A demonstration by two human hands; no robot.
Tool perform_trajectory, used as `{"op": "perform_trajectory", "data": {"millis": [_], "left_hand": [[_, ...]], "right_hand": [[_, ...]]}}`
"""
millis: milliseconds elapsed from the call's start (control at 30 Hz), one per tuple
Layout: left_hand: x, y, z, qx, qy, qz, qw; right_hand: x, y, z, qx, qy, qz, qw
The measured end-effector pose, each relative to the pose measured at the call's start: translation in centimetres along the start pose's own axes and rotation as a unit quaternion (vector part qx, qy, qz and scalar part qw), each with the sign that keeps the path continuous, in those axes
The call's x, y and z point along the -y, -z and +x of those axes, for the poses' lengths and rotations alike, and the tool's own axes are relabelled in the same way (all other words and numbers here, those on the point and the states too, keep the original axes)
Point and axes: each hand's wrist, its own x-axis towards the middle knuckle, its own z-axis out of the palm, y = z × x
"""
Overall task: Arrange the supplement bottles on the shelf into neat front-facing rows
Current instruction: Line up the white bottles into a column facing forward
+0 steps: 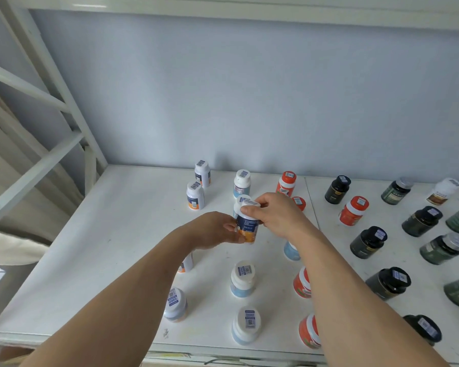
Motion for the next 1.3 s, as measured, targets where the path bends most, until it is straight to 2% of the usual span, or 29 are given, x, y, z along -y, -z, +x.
{"op": "perform_trajectory", "data": {"millis": [133,233,367,500,567,700,1100,1300], "left_hand": [[0.2,0.2,-0.1,-0.015,-0.001,0.032,0.999],[0.7,0.7,-0.4,-0.049,0.009,0.150,0.987],[1.4,1.7,-1.3,-0.133,-0.004,0.350,0.927],[2.7,2.5,-1.9,-0.194,-0.031,0.422,0.885],[3.9,3.0,-1.9,-0.208,-0.038,0.431,0.877],[6.6,4.1,-1.5,-0.222,-0.056,0.410,0.883],[13.8,7.9,-0.7,-0.184,-0.106,0.383,0.899],[14.7,8.7,-0.2,-0.177,-0.110,0.366,0.907]], "right_hand": [[0.0,-0.3,0.2,0.003,0.004,0.022,1.000],[0.2,-0.8,0.2,0.021,0.005,0.037,0.999],[0.8,-1.9,0.3,0.039,0.016,0.044,0.998],[1.5,-3.0,0.7,0.020,0.032,0.059,0.998],[2.1,-3.7,1.0,0.014,0.037,0.054,0.998],[3.7,-5.2,1.7,0.006,0.035,0.049,0.998],[6.8,-12.0,4.9,0.005,-0.041,0.083,0.996],[7.5,-13.6,5.1,0.013,-0.053,0.082,0.995]]}}
